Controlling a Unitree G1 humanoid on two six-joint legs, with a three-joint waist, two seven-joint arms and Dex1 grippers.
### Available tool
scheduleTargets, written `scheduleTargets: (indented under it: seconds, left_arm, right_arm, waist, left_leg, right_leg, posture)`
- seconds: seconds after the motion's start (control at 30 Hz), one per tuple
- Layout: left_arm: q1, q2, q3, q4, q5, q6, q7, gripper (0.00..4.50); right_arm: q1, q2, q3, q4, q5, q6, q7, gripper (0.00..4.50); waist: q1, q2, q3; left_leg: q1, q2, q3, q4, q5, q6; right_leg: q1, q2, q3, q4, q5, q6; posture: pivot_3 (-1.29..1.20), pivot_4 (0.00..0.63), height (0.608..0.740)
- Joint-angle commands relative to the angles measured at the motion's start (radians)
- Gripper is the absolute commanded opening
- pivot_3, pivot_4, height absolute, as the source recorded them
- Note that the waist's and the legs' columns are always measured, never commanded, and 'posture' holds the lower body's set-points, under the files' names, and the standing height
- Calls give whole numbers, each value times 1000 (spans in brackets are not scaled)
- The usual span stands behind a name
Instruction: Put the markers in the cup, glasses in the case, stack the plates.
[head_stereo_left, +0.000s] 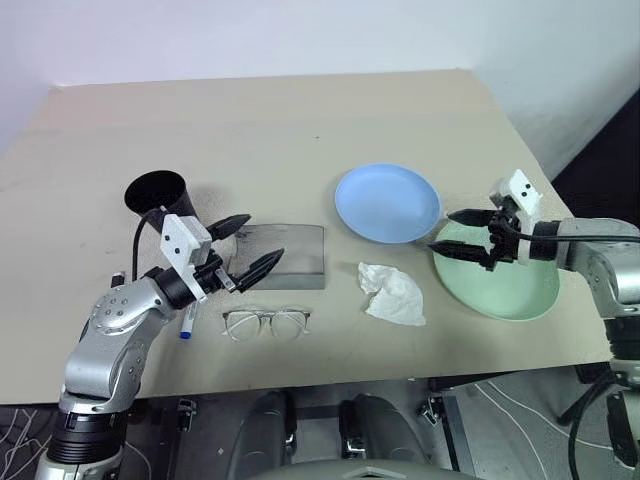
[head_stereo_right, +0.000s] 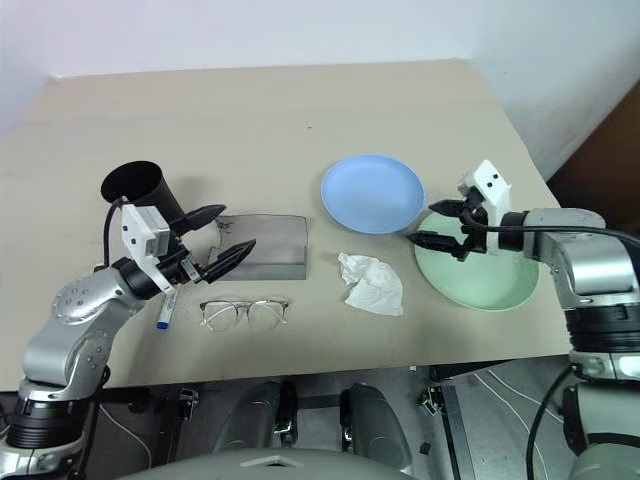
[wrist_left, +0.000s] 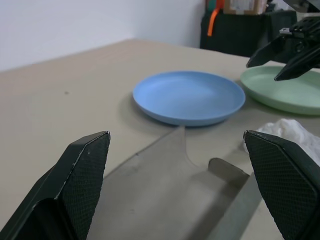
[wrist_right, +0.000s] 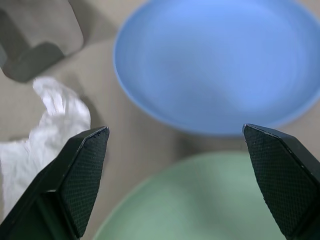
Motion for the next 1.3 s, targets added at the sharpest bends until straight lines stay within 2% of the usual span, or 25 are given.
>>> scheduleTargets:
  seconds: [0.03, 0.2, 0.4, 0.7, 0.8, 1.17, 1.23, 1.3]
  left_arm:
    - [-38, 10, -24, -1, 4, 7, -28, 4475]
    - [-73, -4, -48, -4, -42, 2, -98, 4475]
    - [-115, 18, -71, -1, -64, 35, -172, 4475]
    - [-123, 40, -135, 63, 41, -41, -245, 4475]
    - [-122, 21, -137, 69, 38, -41, -242, 4500]
    - [-129, -15, -134, 106, 29, -60, -251, 4500]
    - [-131, -19, -136, 108, 32, -61, -251, 4500]
    - [-133, -23, -137, 109, 31, -62, -252, 4500]
  right_arm:
    - [29, -39, -16, -109, 49, 93, 15, 4500]
    - [89, -71, -11, -215, 85, 185, 20, 4500]
    - [157, -79, 0, -264, 76, 197, -12, 4500]
    - [184, -77, 28, -252, 42, 188, -62, 4500]
    - [198, -89, 53, -253, -1, 161, -79, 3900]
    - [176, -108, 8, -239, 6, 154, -71, 334]
    - [167, -115, -15, -238, 17, 165, -69, 36]
    - [159, -118, -30, -238, 24, 181, -70, 36]
  waist:
    - [1, 0, 0]
    - [1, 0, 0]
    - [0, 0, 0]
    - [0, 0, 0]
    - [0, 0, 0]
    - [-4, 0, 0]
    - [-8, 0, 0]
    - [-8, 0, 0]
  left_leg:
    - [0, 0, 0, 0, 0, 0]
    - [0, 0, 0, 0, 0, 0]
    - [0, 0, 0, 0, 0, 0]
    - [-1, 0, 0, 0, 0, 0]
    - [-1, 0, 0, 0, 0, 0]
    - [0, 0, 1, 1, 0, 1]
    - [1, 0, 1, 1, 1, 1]
    - [2, 0, 2, 1, 2, 2]
  right_leg:
    - [0, 0, 0, 0, 0, 0]
    - [0, 0, 0, 0, 0, 0]
    - [0, 0, 0, 0, 0, 1]
    - [-1, 0, 1, 0, 0, 1]
    - [-1, 0, 1, 0, 0, 1]
    - [0, 0, 1, 0, 1, 2]
    - [0, 0, 2, 0, 1, 3]
    - [1, 0, 2, 0, 1, 5]
  posture:
    - [0, 150, 715]
    - [0, 150, 715]
    - [0, 150, 715]
    - [0, 150, 715]
    - [0, 150, 715]
    - [0, 150, 715]
    - [0, 150, 715]
    - [0, 150, 715]
